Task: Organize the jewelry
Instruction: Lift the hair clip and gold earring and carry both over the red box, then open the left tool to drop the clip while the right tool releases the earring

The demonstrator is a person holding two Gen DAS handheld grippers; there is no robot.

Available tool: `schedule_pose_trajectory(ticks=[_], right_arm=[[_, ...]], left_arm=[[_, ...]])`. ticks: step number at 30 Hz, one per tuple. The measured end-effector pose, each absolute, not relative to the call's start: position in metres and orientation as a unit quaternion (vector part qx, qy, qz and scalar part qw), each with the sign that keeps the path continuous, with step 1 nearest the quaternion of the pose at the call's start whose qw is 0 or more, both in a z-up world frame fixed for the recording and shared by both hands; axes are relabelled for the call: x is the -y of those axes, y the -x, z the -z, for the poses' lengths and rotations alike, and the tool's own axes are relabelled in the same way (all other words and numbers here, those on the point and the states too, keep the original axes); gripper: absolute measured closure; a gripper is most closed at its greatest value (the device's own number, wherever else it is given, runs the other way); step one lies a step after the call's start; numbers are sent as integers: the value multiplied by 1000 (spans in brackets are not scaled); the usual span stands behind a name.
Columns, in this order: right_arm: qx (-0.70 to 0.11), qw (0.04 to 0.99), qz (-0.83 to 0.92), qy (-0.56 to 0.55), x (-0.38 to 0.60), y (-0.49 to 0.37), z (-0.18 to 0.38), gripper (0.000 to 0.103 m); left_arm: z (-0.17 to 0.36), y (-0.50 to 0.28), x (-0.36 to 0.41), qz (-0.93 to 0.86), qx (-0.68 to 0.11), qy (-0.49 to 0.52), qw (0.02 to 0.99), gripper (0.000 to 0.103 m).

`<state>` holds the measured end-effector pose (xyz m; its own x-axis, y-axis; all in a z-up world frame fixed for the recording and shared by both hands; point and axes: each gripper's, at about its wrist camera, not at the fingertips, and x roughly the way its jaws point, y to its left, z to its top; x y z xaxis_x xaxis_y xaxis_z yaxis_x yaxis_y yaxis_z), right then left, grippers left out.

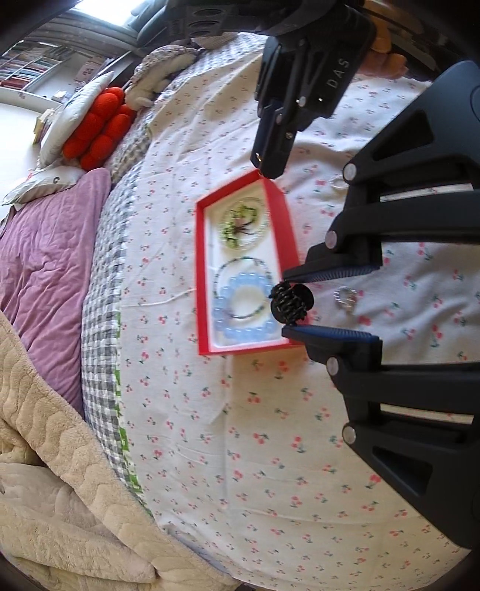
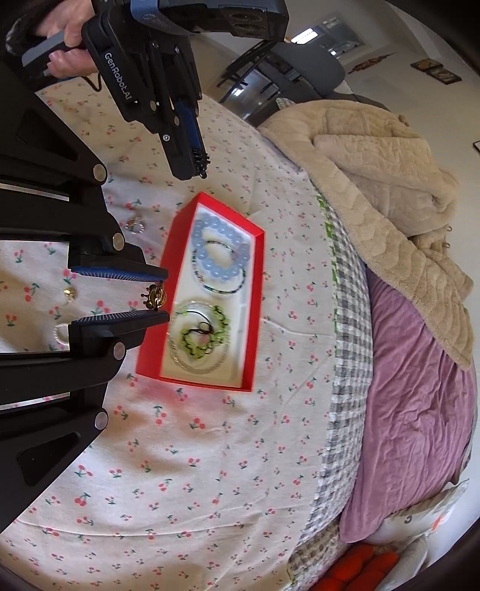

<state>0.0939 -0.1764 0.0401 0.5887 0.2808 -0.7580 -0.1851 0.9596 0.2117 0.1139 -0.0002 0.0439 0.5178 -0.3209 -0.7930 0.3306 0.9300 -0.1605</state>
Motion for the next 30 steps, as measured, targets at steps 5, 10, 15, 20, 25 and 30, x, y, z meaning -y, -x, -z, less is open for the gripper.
schedule_pose_trajectory(ticks=[5, 10, 15, 20, 25, 30], right_arm=[[-438, 888, -119, -72, 180, -110, -36, 87], [-444, 885, -111, -82, 183, -124, -29, 87], [-450, 883, -101, -92, 191, -136, -20, 87], [-454, 880, -98, -95, 196, -144, -14, 87], [-454, 881, -95, -97, 198, -147, -12, 86], [-469, 873, -87, -105, 201, -150, -11, 84]], left_arm=[[-39, -134, 7, 186, -446, 5, 875, 78], [-28, -152, 11, 179, -452, 12, 874, 78], [-18, -165, 16, 172, -460, 9, 871, 78], [-13, -169, 23, 175, -461, -1, 870, 78], [-12, -173, 24, 174, -464, -1, 869, 73], [-17, -172, 20, 166, -458, 4, 873, 51]])
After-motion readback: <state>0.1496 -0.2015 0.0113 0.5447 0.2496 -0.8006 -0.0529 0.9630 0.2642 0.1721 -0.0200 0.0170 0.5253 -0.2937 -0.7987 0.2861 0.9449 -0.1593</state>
